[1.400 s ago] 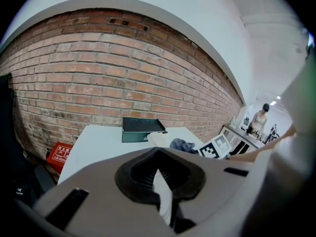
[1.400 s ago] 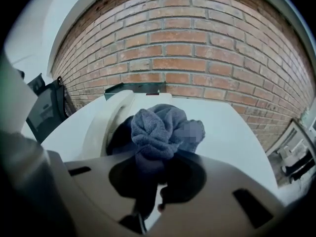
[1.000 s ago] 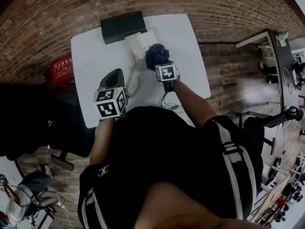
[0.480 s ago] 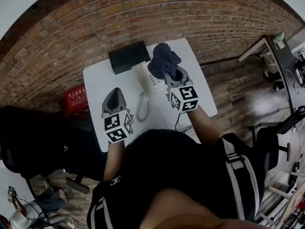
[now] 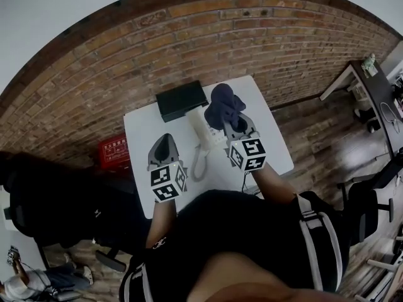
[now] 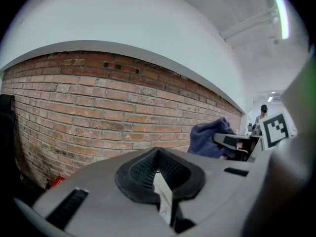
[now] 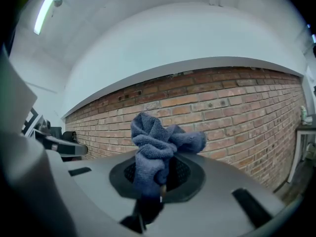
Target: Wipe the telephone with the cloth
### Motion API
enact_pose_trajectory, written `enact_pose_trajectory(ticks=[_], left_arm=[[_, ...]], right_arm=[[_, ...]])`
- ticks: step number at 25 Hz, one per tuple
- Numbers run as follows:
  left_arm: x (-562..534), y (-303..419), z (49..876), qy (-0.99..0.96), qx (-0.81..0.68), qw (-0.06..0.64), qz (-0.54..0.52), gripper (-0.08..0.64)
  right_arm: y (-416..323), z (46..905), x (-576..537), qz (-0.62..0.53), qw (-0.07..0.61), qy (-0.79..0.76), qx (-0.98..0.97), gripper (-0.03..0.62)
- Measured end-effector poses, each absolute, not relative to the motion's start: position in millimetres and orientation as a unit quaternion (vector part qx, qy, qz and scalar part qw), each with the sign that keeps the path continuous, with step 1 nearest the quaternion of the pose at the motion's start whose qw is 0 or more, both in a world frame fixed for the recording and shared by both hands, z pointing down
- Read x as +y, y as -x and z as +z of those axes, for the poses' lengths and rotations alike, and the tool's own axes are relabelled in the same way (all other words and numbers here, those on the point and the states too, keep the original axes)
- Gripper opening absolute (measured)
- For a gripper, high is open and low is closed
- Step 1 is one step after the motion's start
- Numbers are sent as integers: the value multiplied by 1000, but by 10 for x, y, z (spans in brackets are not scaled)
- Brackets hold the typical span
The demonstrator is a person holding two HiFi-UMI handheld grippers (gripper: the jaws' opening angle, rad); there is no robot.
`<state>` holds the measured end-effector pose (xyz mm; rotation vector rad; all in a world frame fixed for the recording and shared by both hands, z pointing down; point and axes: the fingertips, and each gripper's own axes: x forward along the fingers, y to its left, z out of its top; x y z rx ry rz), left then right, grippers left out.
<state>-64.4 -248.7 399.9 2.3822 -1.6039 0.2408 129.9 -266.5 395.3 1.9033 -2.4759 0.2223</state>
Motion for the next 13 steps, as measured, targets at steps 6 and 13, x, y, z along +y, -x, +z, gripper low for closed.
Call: enact_pose_trajectory(ticks=[6,13], left_arm=[[-2515,700,3991,-825,-542,136,85,-3],[-2545,822,3972,-831,-532,142,82,-3]], right_arm=[[-1183,3872,-2631,65,-2,-603,-795,29],[-1065,3873,-2605,70,-2,-604,-794,29]])
